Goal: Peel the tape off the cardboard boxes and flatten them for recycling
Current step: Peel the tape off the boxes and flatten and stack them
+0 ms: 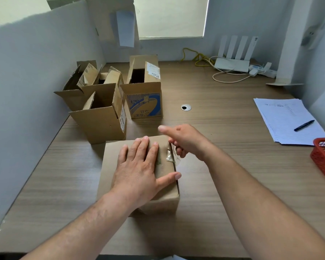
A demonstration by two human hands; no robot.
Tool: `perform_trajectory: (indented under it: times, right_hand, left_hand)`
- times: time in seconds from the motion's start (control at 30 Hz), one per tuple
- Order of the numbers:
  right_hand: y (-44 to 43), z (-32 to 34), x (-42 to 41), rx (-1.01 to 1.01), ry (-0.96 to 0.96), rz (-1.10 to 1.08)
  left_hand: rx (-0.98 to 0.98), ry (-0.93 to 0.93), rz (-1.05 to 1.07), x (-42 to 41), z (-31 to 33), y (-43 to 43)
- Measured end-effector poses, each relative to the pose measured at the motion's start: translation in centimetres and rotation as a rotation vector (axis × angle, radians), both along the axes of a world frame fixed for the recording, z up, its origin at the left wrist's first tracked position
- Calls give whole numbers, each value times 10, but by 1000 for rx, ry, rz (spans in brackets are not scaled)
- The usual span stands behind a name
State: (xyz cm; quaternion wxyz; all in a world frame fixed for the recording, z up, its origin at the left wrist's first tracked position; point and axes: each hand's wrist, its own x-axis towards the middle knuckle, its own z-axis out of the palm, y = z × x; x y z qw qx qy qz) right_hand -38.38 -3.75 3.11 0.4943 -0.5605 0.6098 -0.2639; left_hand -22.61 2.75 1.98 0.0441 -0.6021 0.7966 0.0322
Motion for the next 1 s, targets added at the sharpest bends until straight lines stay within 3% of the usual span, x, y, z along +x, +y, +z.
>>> perform_trajectory:
  times: [0.07, 0.13, 0.23, 0.33, 0.4, 0.5, 0.73, 0.8, 0.9, 1.0]
  right_hand:
    - [1, 7, 3, -74, 300, 44]
    - [2, 9, 7, -113, 425, 52]
    - [-1, 1, 6, -89, 256, 3]
    - [-1, -12, -4, 42, -230, -25]
    - [3, -20, -8, 72, -438, -22]
    - [10, -25, -6, -9, -341, -59]
    - [40, -24, -5, -239, 250, -43]
    - [45, -26, -5, -271, 196, -76]
    - [50, -30, -9, -229, -103, -129]
    - [53, -33, -10, -203, -242, -145]
  left_hand:
    - [7, -6, -4, -1, 0, -2]
    - [10, -10, -9, -1, 0, -3]
    - [0, -6, -16, 1, 0, -2]
    - [-3, 2, -11, 6, 0, -3]
    - [3, 6, -3, 6, 0, -4]
    - [14, 5, -4, 4, -1, -6]
    - [36, -5, -4, 1, 1, -8]
    - [16, -5, -11, 1, 0, -9]
    - [-7, 5, -12, 2, -2, -10]
    - [-17, 20, -12, 4, -2, -9]
